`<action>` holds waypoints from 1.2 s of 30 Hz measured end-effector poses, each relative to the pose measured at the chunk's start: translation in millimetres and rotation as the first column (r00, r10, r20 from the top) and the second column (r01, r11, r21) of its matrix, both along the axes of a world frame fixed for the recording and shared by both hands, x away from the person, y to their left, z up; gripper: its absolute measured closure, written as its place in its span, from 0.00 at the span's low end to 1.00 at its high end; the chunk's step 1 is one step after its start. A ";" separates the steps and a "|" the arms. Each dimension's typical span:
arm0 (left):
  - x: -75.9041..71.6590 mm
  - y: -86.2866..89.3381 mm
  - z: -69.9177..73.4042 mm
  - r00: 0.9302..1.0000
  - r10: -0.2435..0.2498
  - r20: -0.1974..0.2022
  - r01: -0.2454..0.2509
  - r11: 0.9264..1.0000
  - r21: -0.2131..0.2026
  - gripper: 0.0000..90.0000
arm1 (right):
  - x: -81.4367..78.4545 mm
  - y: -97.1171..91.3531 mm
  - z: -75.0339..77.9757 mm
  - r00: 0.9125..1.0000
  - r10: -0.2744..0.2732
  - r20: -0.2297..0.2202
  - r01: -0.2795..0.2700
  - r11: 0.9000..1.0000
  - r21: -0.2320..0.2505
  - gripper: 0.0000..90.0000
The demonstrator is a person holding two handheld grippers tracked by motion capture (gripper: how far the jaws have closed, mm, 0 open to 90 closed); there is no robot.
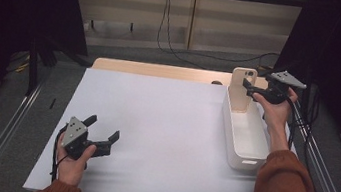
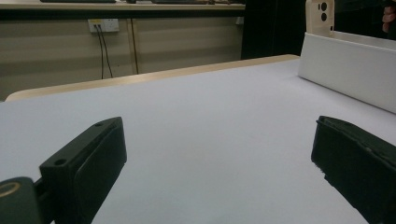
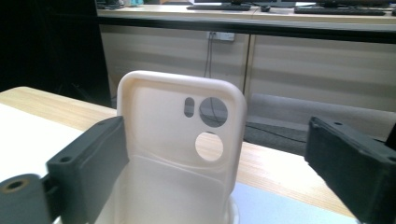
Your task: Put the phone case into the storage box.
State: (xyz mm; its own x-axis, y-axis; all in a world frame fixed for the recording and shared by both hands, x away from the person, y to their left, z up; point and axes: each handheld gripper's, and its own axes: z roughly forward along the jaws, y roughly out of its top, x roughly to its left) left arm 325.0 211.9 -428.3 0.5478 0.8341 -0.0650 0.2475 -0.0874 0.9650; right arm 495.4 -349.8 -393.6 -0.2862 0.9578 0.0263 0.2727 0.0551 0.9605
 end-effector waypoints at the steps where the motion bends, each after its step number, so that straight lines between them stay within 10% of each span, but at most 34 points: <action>1: 0.2 0.4 0.1 1.000 -0.001 0.000 0.001 1.000 0.006 0.04 | -0.3 0.0 0.3 1.000 0.005 -0.001 -0.005 1.000 0.003 0.03; 36: -2.0 7.0 2.7 1.000 -0.014 0.028 0.014 1.000 -0.011 0.04 | -43.8 3.4 10.9 0.998 0.024 0.062 -0.025 1.000 0.013 0.00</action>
State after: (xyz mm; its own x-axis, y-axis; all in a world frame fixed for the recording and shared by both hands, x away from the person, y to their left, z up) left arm 323.0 218.9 -425.6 0.5614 0.8255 -0.0585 0.2191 -0.0801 0.9724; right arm 451.6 -346.4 -382.7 -0.3113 0.9501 0.0210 0.2115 0.0477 0.9762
